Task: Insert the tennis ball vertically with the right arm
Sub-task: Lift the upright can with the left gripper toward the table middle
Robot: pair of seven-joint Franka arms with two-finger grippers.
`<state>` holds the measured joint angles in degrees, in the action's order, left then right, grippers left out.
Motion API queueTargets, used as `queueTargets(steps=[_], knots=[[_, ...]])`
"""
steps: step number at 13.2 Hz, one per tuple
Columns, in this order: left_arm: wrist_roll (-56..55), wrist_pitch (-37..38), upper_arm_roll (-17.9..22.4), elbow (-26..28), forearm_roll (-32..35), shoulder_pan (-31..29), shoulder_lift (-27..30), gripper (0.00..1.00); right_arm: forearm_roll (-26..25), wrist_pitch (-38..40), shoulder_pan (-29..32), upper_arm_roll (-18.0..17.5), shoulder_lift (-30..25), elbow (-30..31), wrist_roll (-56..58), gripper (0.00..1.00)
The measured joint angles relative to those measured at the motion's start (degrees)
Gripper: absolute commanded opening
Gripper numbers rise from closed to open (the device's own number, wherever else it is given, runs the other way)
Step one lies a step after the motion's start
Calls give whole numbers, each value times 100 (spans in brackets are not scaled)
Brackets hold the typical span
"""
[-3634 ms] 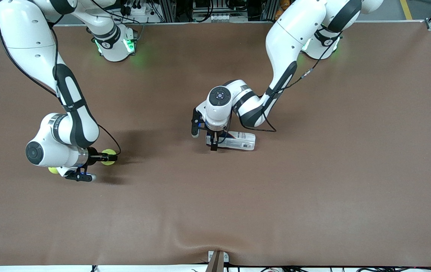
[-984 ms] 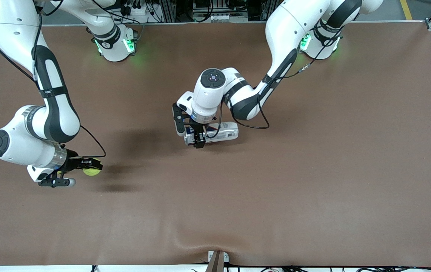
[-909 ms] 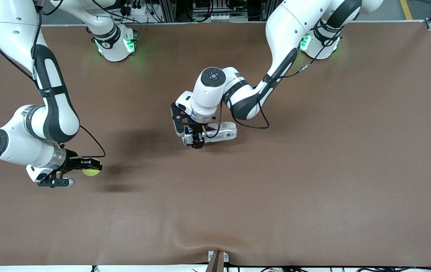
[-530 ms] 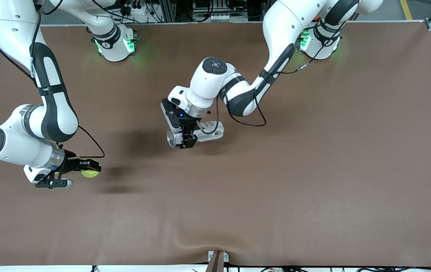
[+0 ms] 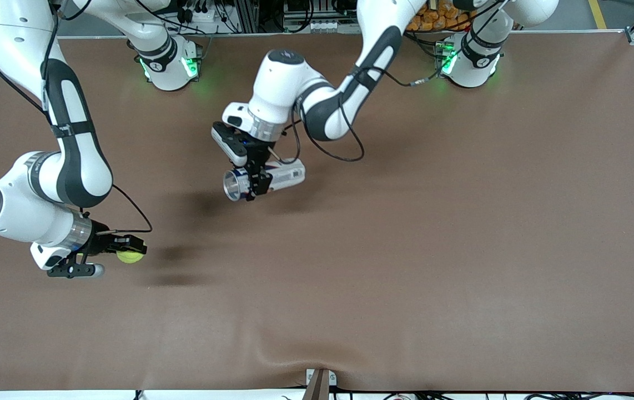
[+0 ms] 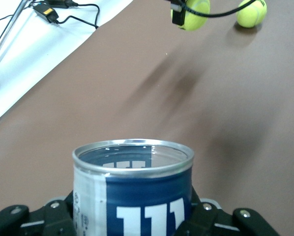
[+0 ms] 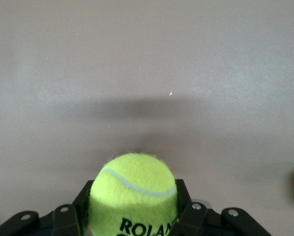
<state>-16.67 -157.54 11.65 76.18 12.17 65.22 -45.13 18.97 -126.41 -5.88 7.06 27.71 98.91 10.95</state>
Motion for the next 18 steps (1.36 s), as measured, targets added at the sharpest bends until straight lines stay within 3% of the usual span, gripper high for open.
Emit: queueTargets(steps=[4, 11, 18], knots=[[-979, 4, 944, 41, 4, 845, -32, 75, 0, -1, 0, 0, -9, -70, 63, 36], [-2561, 17, 2211, 71, 187, 1944, -292, 74, 0, -2, 1, 2, -11, -147, 154, 36], [-5371, 324, 2402, 106, 2287, 2114, -388, 74, 0, -37, 1, 2, -11, -186, 249, 36]])
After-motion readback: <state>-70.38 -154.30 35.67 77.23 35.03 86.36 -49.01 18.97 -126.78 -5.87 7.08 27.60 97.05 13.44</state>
